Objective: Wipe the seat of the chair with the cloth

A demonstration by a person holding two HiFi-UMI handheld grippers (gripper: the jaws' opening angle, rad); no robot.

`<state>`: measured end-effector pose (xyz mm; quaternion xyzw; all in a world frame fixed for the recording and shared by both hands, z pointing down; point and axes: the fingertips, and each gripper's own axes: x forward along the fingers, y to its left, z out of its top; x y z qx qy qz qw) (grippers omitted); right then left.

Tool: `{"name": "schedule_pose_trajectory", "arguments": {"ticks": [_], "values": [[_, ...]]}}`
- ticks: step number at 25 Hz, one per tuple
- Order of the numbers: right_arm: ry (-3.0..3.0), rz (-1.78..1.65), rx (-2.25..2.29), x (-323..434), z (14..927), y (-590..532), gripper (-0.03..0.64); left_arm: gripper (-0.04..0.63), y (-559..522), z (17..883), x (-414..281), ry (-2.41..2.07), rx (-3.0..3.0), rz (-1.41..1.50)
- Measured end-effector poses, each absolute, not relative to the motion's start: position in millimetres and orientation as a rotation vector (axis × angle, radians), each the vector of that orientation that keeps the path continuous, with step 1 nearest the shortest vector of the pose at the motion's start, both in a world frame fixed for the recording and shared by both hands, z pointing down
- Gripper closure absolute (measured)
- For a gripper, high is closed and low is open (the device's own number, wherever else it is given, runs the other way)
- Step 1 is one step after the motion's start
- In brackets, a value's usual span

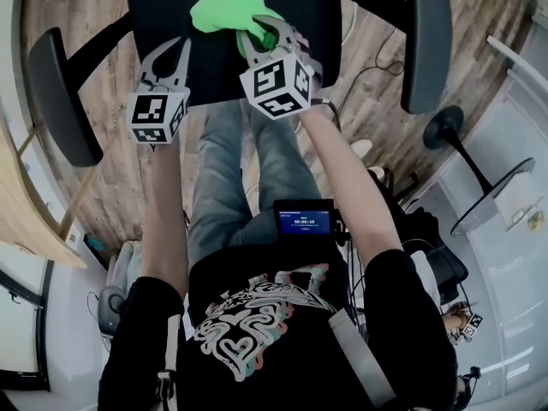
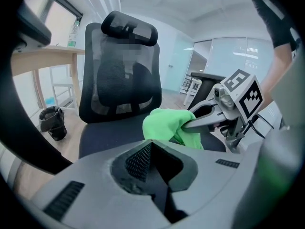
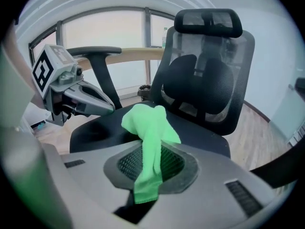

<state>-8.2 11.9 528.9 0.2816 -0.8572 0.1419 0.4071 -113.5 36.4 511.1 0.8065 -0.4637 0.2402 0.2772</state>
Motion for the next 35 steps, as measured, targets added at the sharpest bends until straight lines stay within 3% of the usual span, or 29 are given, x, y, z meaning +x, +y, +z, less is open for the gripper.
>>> {"name": "schedule_pose_trajectory", "arguments": {"ticks": [35], "values": [[-2.371,0.262,1.158,58,248,-20,0.554,0.594,-2,235,-124,-1.447,2.537,0.481]]}}
